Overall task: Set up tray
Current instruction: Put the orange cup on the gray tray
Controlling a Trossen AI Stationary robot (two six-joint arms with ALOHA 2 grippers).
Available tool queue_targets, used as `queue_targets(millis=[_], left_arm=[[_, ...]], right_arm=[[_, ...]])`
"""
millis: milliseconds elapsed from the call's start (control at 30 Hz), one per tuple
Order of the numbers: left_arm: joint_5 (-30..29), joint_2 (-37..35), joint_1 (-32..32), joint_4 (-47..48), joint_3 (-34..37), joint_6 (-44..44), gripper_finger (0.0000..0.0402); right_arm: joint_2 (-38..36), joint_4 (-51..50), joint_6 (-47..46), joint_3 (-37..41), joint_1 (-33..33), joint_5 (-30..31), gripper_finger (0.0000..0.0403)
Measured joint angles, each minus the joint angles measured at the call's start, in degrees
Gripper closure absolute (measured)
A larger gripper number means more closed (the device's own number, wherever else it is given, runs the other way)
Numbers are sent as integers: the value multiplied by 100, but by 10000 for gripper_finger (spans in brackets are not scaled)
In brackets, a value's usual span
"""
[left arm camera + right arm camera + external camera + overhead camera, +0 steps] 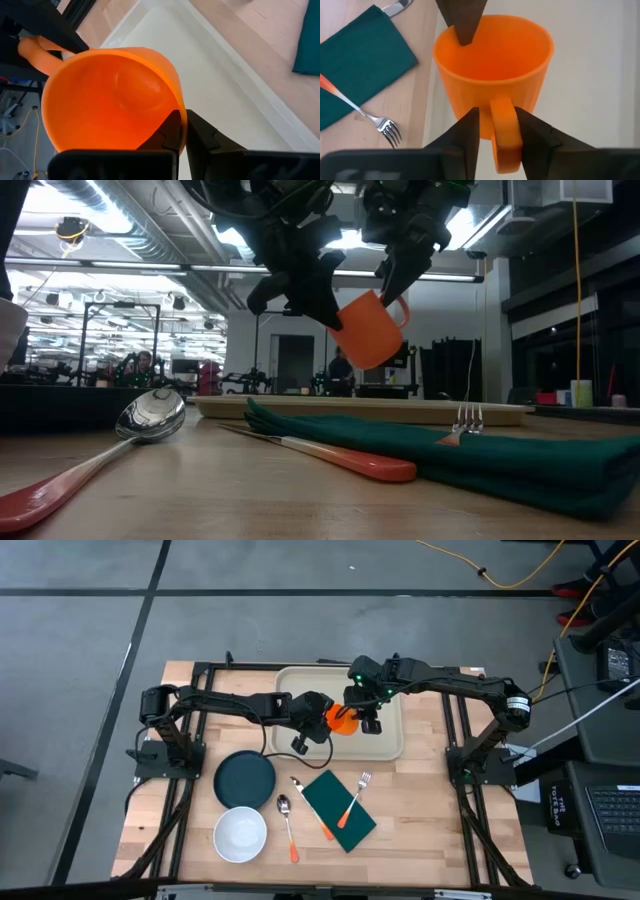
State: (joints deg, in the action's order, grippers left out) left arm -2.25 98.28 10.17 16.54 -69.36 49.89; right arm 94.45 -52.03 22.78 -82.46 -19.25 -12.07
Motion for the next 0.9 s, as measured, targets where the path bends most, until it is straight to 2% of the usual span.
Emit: queue_targets(millis=[300,467,533,700,767,900], left_arm=[[-60,0,7,188,-2,37,399],[-145,-20,22,299,0,-7,400],[-240,-73,21,392,-2,-17,400],[-55,-349,15,635,-2,-132,400],[38,-459,13,846,-2,-131,400],[-155,-645,26,1381,-2,-131,400]], right_arm=[[0,-6,17,0,1,44,200],[-21,-196,168,-98,4,927,163],[-61,-215,172,-143,2,989,158],[-98,-304,310,-220,-13,725,156],[-146,-315,329,-224,-56,447,155],[-289,14,303,-83,-231,-198,162]])
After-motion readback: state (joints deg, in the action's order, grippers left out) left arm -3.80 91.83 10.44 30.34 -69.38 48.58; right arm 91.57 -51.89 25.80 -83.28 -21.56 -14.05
